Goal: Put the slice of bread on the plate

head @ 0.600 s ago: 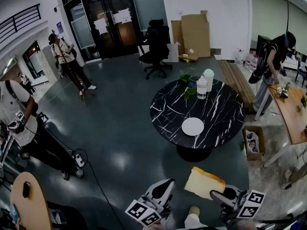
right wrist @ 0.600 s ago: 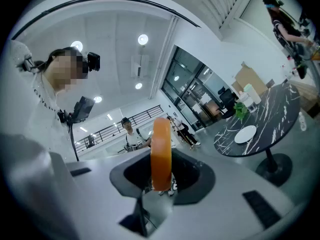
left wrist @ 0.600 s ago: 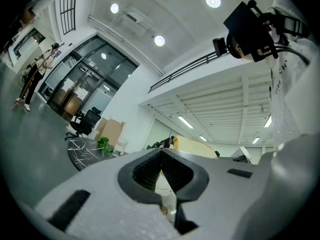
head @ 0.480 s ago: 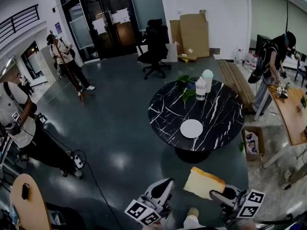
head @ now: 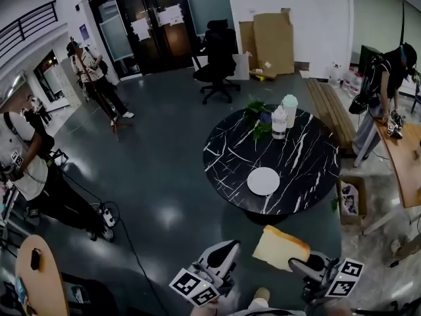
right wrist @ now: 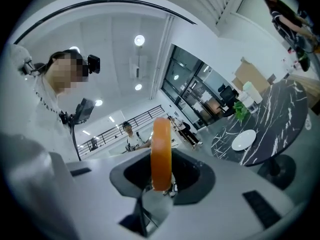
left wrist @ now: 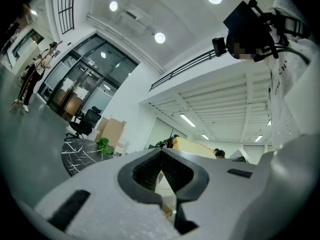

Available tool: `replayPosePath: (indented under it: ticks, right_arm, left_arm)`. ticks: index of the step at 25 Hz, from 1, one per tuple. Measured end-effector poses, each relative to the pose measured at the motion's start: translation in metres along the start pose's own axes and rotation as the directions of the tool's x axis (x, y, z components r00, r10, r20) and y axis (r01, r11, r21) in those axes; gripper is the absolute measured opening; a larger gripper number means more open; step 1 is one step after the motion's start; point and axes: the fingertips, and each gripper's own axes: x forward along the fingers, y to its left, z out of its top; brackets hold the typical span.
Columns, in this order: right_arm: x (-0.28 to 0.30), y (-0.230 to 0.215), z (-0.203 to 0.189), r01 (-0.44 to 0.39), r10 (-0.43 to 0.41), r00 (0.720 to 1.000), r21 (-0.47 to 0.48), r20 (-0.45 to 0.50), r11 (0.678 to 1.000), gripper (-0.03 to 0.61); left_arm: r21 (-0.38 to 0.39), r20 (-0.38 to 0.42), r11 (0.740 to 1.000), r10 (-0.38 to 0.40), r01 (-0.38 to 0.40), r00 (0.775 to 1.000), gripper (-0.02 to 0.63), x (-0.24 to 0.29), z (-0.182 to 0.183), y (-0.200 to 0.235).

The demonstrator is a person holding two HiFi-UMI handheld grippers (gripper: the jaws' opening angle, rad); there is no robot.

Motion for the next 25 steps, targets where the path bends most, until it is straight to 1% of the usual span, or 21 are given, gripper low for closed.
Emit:
replayPosePath:
  ticks: [5, 10, 15, 18, 22, 25]
  right_arm:
    - [0.006, -0.01, 0.002, -0.001, 0.001, 1.0, 0.017, 0.008, 1.0, 0.094]
    - [0.008, -0.012, -0.003, -0.018, 0.018, 1.0, 0.036, -0.007, 0.999, 0.094]
    - [0.01, -0.033, 0.003, -0.004, 0.004, 1.0, 0.048, -0.002, 0.999, 0.094]
    - [0.018, -0.048, 0.009, 0.011, -0.01, 1.0, 0.048, -0.005, 0.999, 0.094]
    - [0.026, -0.066, 0.024, 0.035, -0.035, 0.999, 0.042, -0.016, 0.998, 0.094]
    - [0.038, -0.086, 0.033, 0.045, -0.045, 0.999, 0.038, -0.024, 0.998, 0.094]
  left_arm:
    - [0.019, 0.01, 0.999, 0.034, -0.034, 0.999, 0.008, 0.0, 0.006, 0.004]
    - [0.008, -0.003, 0.998, 0.056, -0.056, 0.998, 0.008, -0.001, 0.004, 0.008]
    - [0.001, -0.01, 0.998, 0.059, -0.059, 0.998, 0.008, 0.015, -0.004, 0.023]
    - [-0.011, -0.014, 0.999, 0.044, -0.044, 0.999, 0.008, 0.036, -0.009, 0.038]
    - [-0.038, -0.024, 0.999, -0.001, 0.0, 1.0, 0.008, 0.074, -0.015, 0.053]
    - [-0.009, -0.016, 0.999, -0.044, 0.044, 0.999, 0.008, 0.104, -0.006, 0.066]
